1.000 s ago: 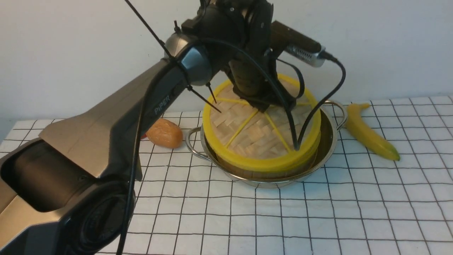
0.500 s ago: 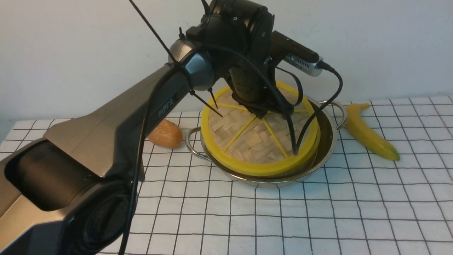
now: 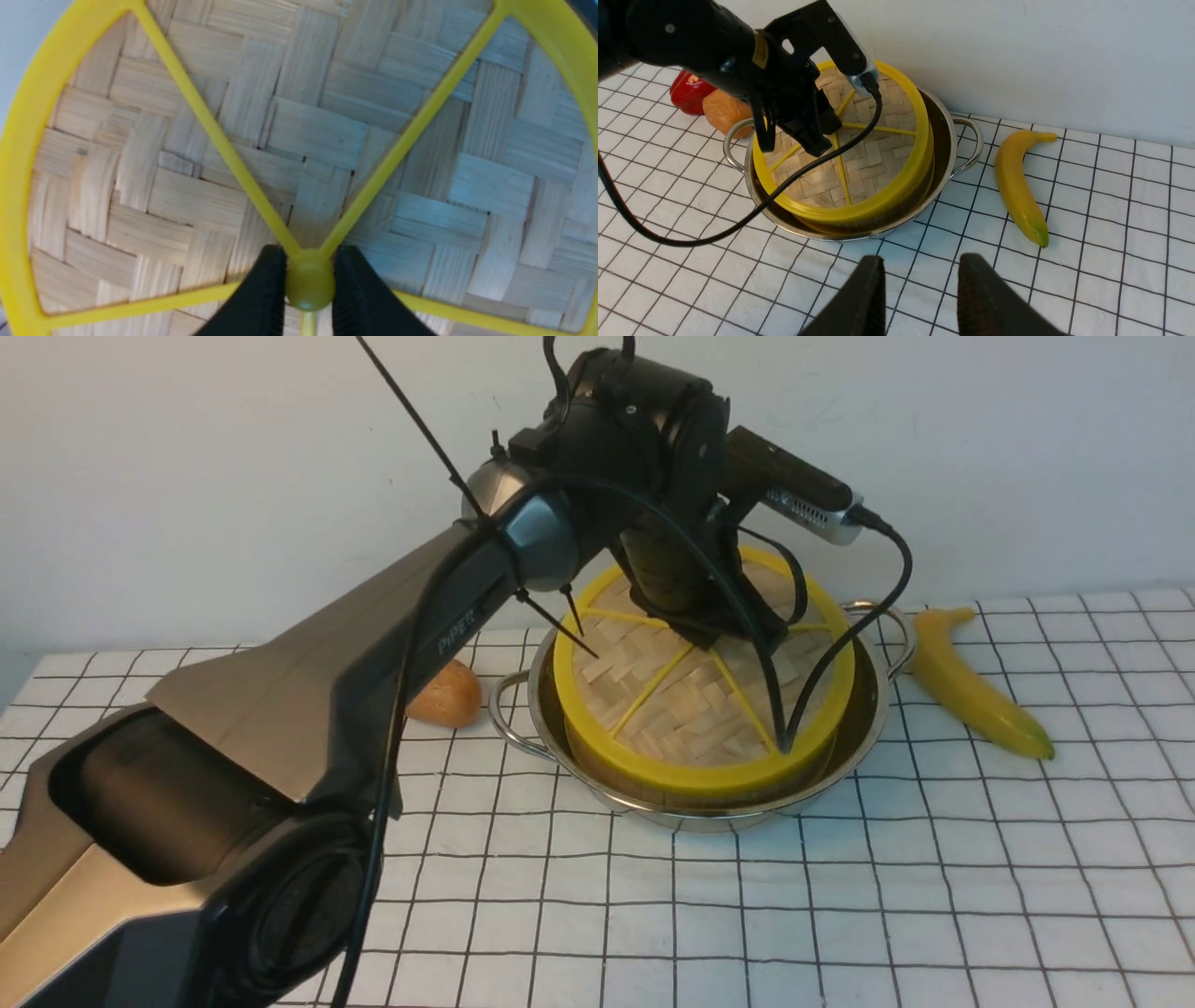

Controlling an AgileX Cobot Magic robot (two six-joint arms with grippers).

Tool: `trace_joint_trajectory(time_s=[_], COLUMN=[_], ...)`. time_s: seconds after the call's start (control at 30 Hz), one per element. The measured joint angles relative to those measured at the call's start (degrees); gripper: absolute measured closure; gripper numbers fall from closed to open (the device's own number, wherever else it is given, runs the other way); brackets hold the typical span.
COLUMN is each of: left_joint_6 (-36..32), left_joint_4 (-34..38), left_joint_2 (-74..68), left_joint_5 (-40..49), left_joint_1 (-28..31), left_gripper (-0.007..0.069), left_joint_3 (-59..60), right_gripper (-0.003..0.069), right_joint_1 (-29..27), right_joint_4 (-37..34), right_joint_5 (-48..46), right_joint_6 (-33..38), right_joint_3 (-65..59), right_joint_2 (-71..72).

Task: Place the steamer in the pot on the white tablecloth, and put the lid on the steamer.
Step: 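Place the yellow bamboo steamer lid onto the steamer in the pot with the left gripper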

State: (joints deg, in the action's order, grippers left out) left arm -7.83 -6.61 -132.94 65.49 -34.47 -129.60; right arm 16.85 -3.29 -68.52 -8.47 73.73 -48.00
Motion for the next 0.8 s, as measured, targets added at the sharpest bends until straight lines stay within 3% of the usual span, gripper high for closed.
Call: trace_joint_trajectory(time_s=[0.8], left_joint_6=[-0.30], left_joint_4=[-0.71], left_joint_2=[-1.54], left_joint_5=[-4.16], left_joint_1=[0.00], left_gripper=[0.0505], left_joint_3=[0.00], right_gripper=[0.0419], right_joint_1=[0.00], right_joint_4=[-0.84], right_joint_5=[0.00], right_joint_6=[0.00], right_joint_3=[0.00], right_joint_2=[0.00])
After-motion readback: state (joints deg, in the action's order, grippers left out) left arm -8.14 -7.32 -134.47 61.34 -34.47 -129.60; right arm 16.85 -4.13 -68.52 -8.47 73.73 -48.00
